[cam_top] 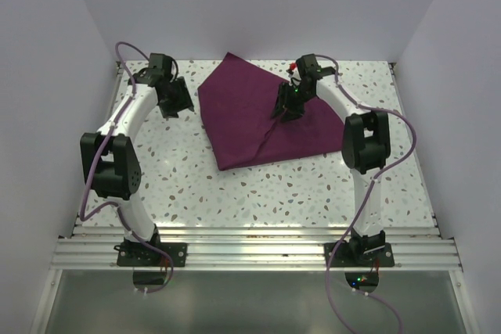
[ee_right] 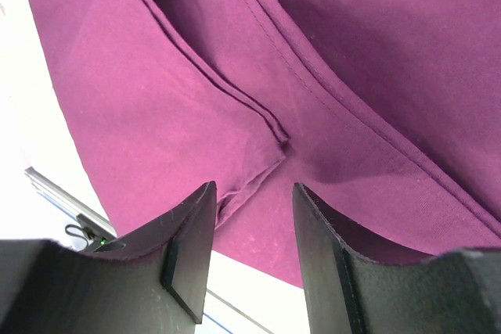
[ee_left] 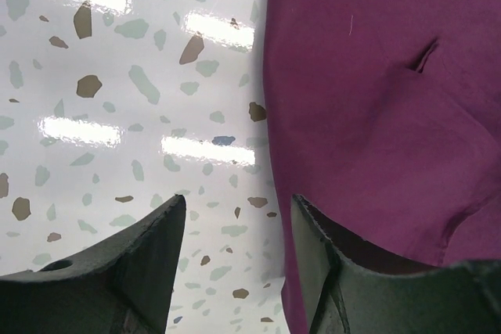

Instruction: Prepare the surgical pack

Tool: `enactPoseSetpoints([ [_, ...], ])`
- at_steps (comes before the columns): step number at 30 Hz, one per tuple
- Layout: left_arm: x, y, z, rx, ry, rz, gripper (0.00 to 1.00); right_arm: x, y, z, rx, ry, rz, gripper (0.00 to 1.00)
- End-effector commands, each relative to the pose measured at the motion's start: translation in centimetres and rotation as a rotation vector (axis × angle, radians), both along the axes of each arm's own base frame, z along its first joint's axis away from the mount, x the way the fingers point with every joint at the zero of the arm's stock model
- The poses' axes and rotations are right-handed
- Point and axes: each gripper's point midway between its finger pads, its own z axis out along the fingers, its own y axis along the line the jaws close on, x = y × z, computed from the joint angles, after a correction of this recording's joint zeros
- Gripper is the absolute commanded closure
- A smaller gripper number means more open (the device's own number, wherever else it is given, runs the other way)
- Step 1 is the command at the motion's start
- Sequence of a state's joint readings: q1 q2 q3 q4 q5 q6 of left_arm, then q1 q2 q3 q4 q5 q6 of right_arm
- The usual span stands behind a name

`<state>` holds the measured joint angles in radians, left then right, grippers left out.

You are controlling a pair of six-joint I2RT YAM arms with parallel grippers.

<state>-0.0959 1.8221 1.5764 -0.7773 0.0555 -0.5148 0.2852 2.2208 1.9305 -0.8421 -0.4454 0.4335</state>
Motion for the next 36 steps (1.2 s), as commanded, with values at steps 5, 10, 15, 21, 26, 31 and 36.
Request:
enactPoseSetpoints([
  [5,0.6,0.9,1.7,-0.005,-0.037,0.037,0.40,-0.2,0.9,-0.9,0.013,0.023,0.001,0.54],
  [10,0.5,1.1,2.0,-0.007,-0.045,0.039,0.39,0.1,1.2,-1.5,0.014,0.024,-0.009,0.56],
  [15,0.4,1.4,2.0,-0.007,-0.043,0.044,0.39,0.5,1.6,-1.9,0.013,0.033,-0.024,0.59],
  [21,0.3,1.6,2.0,-0.009,-0.045,0.045,0.39,1.1,1.9,-2.0,0.003,0.030,-0.052,0.71],
  [26,0.2,1.6,2.0,-0.018,-0.044,0.043,0.39,1.6,0.9,-1.6,-0.052,0.001,-0.084,1.00],
  [31,0.3,1.5,2.0,-0.020,-0.046,0.040,0.39,1.4,-0.8,0.4,-0.120,-0.058,-0.088,1.00],
  [36,0.3,1.6,1.9,-0.022,-0.042,0.042,0.39,0.5,-3.0,1.6,-0.131,-0.080,-0.126,1.00],
])
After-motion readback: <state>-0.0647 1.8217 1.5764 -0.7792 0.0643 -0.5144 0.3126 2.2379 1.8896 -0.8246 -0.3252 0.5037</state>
